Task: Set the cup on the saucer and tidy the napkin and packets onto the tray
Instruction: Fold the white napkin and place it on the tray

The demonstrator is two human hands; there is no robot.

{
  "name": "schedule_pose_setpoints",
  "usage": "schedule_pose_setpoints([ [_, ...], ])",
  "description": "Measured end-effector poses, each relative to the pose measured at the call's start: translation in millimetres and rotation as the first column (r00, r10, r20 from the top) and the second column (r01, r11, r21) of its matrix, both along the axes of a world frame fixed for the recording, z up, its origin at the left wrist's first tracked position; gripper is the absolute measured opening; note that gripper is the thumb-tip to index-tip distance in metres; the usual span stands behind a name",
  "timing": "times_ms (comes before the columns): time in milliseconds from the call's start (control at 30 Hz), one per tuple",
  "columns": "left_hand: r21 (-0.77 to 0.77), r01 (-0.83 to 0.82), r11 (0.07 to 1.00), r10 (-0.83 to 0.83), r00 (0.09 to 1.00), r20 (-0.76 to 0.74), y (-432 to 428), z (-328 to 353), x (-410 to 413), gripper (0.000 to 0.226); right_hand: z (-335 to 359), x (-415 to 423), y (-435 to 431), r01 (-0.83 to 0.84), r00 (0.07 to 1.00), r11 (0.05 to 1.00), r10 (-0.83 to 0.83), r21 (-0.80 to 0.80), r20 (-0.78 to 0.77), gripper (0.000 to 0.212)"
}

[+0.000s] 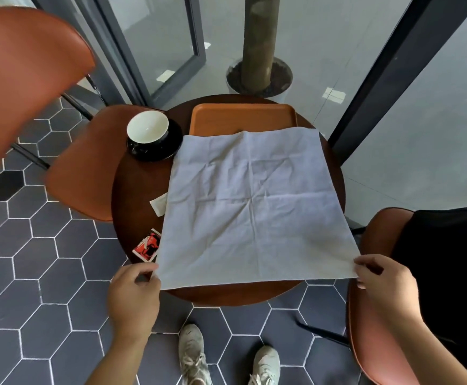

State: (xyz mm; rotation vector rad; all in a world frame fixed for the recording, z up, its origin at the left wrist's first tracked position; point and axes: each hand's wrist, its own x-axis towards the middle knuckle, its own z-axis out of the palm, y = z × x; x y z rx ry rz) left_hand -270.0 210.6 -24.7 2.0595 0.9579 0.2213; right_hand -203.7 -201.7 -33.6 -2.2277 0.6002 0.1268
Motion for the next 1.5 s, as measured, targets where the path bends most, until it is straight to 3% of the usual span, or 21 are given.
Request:
schedule_pose_setpoints([
  [133, -0.191, -0.015, 0.982, 0.033, 0.995, 0.092, 0, -1, -1, 0.038, -2, 6, -2, 0.084, 0.996, 0.974, -0.077, 0.209, -0.043, 0.022],
  [233, -0.266, 0.020, 0.964, 0.024, 0.986, 0.163, 6, 4, 1, 0.033, 1, 11, -6, 0.084, 0.996, 0.933, -0.071, 0.351, -0.052, 0.046],
  [333, -0.325, 0.108, 0.940, -0.051, 0.983, 0.178, 12, 11, 2, 0.028, 11, 12, -8, -0.009, 1.000, 0.959, 0.007, 0.284, 0.008, 0.056],
  [500, -0.456, 0.225, 0.861, -0.147, 0.969, 0.201, 29, 15, 9, 0.029, 27, 14, -8, -0.073, 0.990, 0.978, 0.048, 0.193, 0.134, 0.029],
  [667, -0.239, 0.323, 0.916, -0.289, 0.943, 0.168, 25, 12, 15, 0.068, 36, 21, -3, -0.112, 0.976, 0.981, 0.079, 0.159, 0.201, 0.020],
  [800, -0.178, 0.259, 0.949, -0.228, 0.957, 0.181, 26, 11, 20, 0.041, 39, 30, -1, -0.135, 0.968, 0.989, 0.120, 0.056, 0.219, 0.024],
  [933, -0.171, 0.249, 0.953, -0.208, 0.952, 0.225, 26, 10, 22, 0.042, 41, 36, 1, -0.162, 0.957, 0.987, 0.159, -0.010, 0.242, 0.025],
  [1100, -0.074, 0.212, 0.974, -0.192, 0.956, 0.220, 30, 20, 25, 0.038, 44, 34, 1, -0.166, 0.943, 0.980, 0.124, 0.114, 0.309, 0.034],
  [1233, -0.173, 0.243, 0.954, -0.201, 0.952, 0.229, 29, 32, 23, 0.033, 43, 33, 0, -0.169, 0.933, 0.969, 0.097, 0.182, 0.348, 0.034],
  [1500, -0.134, 0.240, 0.961, -0.206, 0.952, 0.227, 29, 47, 22, 0.039, 40, 32, -9, -0.150, 0.930, 0.971, 0.074, 0.188, 0.361, 0.029],
])
